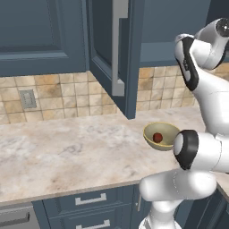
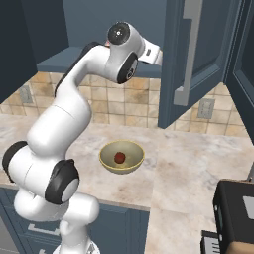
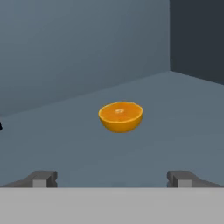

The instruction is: Open the cabinet. Pick the orange and apple from the cabinet and place them into the bowl. Then close the cabinet.

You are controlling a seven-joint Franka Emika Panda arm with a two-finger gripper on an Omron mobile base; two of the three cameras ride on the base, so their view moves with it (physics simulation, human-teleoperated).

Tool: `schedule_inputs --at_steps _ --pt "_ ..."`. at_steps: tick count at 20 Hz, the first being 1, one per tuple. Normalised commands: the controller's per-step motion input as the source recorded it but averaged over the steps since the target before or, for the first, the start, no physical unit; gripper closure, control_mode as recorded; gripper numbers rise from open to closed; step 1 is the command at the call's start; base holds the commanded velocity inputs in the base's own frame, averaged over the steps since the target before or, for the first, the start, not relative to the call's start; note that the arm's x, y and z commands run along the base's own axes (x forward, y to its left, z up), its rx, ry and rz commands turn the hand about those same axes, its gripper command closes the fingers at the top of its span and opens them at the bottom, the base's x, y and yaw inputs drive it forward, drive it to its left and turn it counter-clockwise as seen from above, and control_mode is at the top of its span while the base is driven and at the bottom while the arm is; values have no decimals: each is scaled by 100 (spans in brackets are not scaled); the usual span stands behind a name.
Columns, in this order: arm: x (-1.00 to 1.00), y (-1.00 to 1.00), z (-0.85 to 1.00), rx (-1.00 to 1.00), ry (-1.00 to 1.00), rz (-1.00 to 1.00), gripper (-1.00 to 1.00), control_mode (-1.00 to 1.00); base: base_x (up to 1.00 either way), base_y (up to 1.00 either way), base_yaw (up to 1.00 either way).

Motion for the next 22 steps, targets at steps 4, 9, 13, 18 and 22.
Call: schedule_inputs --at_steps 4,9,13,18,22 --pt "15 0 0 -8 0 -3 -100 -100 0 0 0" --pt "16 0 -16 -4 -5 0 -100 -100 0 0 0" --pt "28 0 -11 0 0 0 -100 -100 0 0 0" --pt "42 -17 -2 0 0 0 -100 -100 0 0 0" --pt "39 -27 -2 0 0 0 -100 -100 0 0 0"
